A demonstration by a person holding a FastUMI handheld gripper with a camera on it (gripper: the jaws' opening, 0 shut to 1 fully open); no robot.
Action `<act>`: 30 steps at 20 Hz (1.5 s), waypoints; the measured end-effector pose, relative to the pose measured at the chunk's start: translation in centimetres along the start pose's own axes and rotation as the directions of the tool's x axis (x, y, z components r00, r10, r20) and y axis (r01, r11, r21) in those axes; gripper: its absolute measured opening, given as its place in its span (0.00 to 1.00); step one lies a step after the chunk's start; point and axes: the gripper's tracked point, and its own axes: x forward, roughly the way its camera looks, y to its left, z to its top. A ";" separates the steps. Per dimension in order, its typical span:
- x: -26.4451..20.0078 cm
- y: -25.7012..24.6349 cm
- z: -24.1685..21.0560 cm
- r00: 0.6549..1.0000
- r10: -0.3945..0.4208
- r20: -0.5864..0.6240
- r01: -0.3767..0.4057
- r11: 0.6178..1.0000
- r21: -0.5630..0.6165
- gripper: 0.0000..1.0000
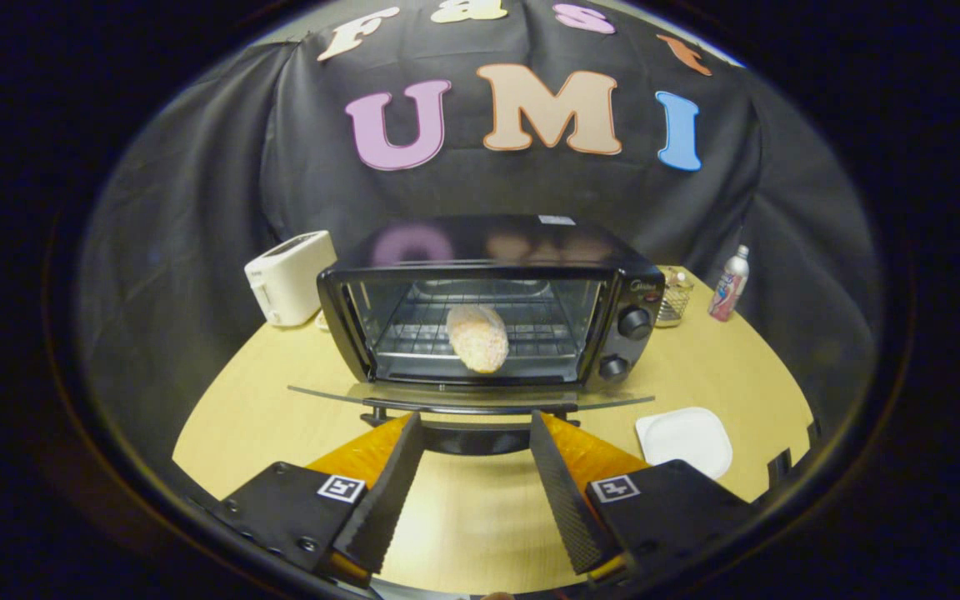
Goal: Open the toaster oven, put the food inside, and close the toaster oven door.
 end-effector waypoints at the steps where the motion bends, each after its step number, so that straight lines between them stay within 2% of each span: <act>1: 0.1 0.0 0.5 1.000 0.002 0.010 -0.002 1.000 0.001 0.83; 12: 3.9 0.5 7.2 0.994 0.005 0.110 -0.008 1.000 0.027 0.84; 23: 8.2 -0.5 10.4 0.992 -0.018 0.124 0.008 0.997 0.081 0.84; 30: 6.5 -1.4 11.6 0.990 -0.037 0.138 0.031 0.998 0.052 0.84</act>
